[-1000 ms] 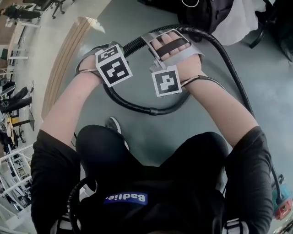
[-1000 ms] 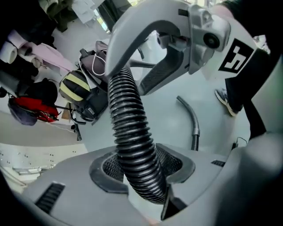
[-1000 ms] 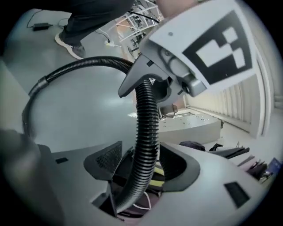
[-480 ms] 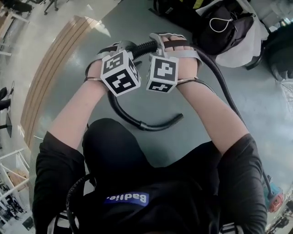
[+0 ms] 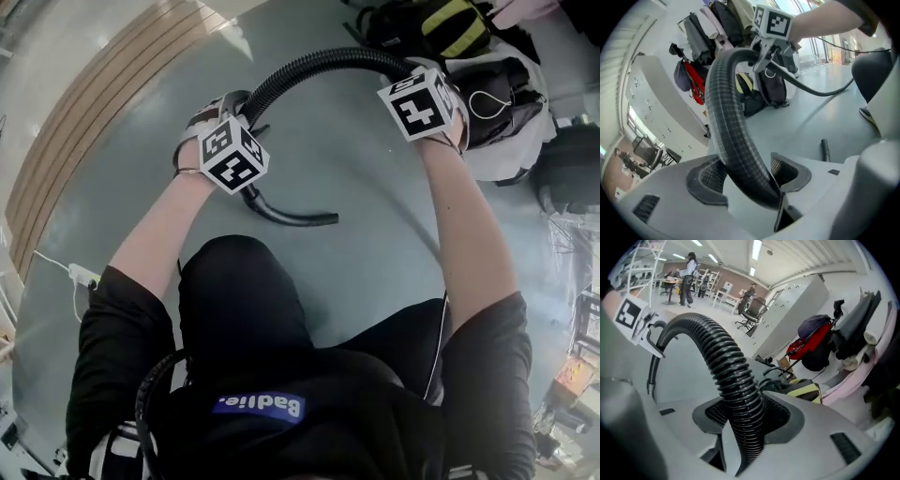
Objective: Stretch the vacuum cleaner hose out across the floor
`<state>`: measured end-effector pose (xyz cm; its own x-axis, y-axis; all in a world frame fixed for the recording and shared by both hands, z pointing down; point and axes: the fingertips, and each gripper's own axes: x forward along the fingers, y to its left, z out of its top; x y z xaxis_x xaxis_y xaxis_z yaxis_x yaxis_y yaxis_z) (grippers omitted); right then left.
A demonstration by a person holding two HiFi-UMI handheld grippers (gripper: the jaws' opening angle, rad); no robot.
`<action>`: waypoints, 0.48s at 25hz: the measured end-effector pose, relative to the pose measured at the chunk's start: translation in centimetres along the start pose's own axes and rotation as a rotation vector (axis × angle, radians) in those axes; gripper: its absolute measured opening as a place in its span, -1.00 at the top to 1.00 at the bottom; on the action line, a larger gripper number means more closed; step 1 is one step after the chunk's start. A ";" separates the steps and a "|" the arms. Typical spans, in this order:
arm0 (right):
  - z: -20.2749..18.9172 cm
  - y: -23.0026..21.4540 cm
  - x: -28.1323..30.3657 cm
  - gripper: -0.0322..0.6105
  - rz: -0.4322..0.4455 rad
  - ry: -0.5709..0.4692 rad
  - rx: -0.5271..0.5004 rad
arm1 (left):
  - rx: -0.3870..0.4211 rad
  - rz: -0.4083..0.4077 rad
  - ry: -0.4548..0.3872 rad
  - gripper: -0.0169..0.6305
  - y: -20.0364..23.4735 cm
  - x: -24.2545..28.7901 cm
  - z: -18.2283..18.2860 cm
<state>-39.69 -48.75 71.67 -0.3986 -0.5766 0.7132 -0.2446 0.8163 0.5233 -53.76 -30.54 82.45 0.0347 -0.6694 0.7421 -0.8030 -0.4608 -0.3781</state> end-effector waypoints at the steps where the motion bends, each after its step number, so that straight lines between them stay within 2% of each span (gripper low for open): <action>1: -0.2 -0.5 0.3 0.32 0.001 0.012 0.042 | -0.030 0.000 0.008 0.09 0.1 0.6 -1.7; 4: 0.2 -1.2 1.1 0.27 -0.001 0.030 0.077 | -0.135 0.002 -0.005 0.09 0.3 2.4 -6.0; 7: -0.5 0.4 2.5 0.26 0.036 0.091 0.078 | -0.210 -0.025 0.008 0.09 0.3 3.8 -9.2; 8: -1.1 1.3 3.2 0.25 0.057 0.120 0.069 | -0.213 -0.040 0.025 0.17 0.3 4.2 -10.0; 12: -3.7 5.0 5.9 0.25 0.117 0.226 -0.018 | -0.147 -0.070 0.108 0.19 1.9 4.8 -13.6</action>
<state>-39.99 -48.25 80.22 -0.2146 -0.4729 0.8546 -0.1923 0.8783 0.4378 -63.21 -26.69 92.86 0.0359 -0.5684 0.8219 -0.8795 -0.4085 -0.2441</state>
